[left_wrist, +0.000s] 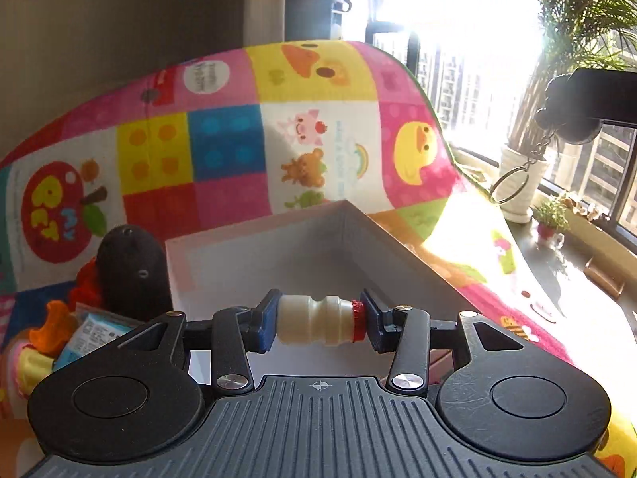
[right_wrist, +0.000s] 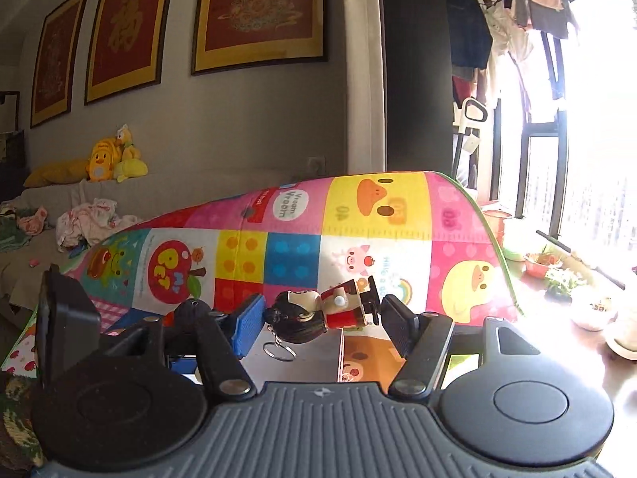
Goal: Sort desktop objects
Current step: 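Carry the bottle with the left tool into the pink box while the right tool drops the figurine in, then move the left tool toward the yellow Hello Kitty toy while the right tool approaches the white charger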
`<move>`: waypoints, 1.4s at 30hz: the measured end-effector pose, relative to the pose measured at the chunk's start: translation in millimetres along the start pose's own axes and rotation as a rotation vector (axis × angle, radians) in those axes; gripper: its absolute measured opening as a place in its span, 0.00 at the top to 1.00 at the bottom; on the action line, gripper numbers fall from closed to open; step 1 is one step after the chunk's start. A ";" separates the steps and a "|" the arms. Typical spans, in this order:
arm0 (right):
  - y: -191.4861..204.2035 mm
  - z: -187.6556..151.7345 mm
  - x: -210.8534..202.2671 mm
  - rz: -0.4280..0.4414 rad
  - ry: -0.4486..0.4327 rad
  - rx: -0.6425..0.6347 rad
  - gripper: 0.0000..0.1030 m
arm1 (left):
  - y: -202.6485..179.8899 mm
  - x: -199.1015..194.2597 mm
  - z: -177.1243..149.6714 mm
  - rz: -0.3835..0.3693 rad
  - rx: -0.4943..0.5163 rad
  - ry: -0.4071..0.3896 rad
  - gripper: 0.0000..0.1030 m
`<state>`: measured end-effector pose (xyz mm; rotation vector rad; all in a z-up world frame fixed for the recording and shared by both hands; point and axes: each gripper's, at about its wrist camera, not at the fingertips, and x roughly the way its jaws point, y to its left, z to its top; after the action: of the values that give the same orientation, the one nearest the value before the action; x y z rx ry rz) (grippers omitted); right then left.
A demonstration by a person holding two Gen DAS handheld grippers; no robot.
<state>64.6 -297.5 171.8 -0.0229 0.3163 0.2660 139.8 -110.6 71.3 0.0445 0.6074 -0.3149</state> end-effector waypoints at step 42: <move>207.7 -124.4 88.9 0.278 0.354 -0.296 0.50 | 161.9 -122.7 -145.4 0.586 -0.499 -0.028 0.01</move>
<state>53.7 -82.4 29.9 -0.3221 0.6313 0.5855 13.4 96.8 13.2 -0.2581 0.6040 0.4063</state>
